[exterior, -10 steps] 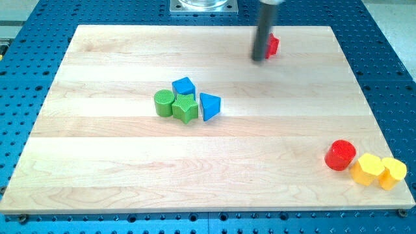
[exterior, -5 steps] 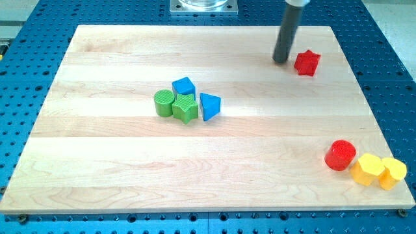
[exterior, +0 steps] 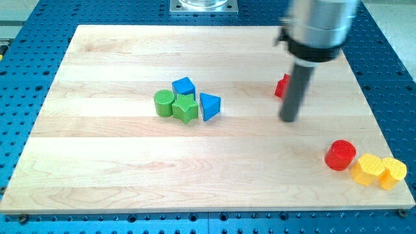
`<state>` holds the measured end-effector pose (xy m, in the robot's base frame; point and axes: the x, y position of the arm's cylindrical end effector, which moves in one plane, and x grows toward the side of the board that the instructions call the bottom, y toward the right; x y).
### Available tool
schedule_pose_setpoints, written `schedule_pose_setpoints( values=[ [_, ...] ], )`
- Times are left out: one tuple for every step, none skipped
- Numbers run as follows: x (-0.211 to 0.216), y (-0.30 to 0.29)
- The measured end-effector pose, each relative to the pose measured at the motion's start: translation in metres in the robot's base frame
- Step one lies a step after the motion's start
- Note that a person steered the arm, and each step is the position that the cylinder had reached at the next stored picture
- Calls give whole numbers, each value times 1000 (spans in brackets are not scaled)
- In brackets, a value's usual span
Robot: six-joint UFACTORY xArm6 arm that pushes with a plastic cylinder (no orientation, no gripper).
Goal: Keep blue blocks and stars in a diagonal line
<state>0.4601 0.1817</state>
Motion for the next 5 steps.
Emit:
schedule_pose_setpoints(
  values=[
    [-39, 79],
    [-83, 74],
    [-83, 27],
    [-69, -34],
    [-7, -127]
  ],
)
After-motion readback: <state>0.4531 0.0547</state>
